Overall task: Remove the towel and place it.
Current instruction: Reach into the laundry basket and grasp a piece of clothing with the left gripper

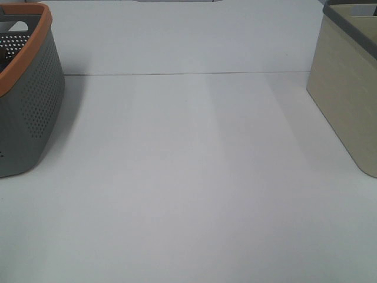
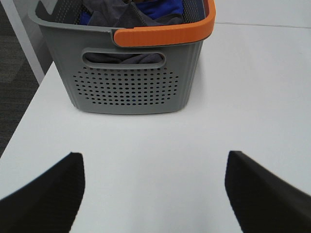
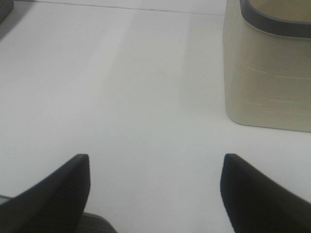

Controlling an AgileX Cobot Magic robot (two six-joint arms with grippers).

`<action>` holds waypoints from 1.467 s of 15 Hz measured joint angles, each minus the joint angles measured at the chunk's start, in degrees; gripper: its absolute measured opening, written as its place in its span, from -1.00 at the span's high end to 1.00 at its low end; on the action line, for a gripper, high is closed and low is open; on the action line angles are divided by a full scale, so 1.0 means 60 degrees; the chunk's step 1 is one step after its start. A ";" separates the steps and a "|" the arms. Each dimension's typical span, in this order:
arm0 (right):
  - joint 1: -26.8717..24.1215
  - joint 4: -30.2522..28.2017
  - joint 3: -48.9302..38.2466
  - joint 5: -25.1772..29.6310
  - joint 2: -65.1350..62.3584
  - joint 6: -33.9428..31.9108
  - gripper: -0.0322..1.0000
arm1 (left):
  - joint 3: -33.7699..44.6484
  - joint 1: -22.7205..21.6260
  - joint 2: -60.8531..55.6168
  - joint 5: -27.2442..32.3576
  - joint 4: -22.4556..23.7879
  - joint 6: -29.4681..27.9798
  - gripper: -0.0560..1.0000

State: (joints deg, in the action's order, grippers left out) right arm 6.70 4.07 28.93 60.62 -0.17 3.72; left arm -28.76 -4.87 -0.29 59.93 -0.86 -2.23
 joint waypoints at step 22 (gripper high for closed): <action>0.0000 0.0000 0.0000 0.0000 0.0000 0.0000 -0.49 | 0.0000 0.0000 0.0000 0.0000 0.0143 0.0000 -0.52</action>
State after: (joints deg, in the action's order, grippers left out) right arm 6.70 4.07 28.93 60.62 -0.17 3.72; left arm -28.76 -4.87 -0.29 59.93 0.00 -2.23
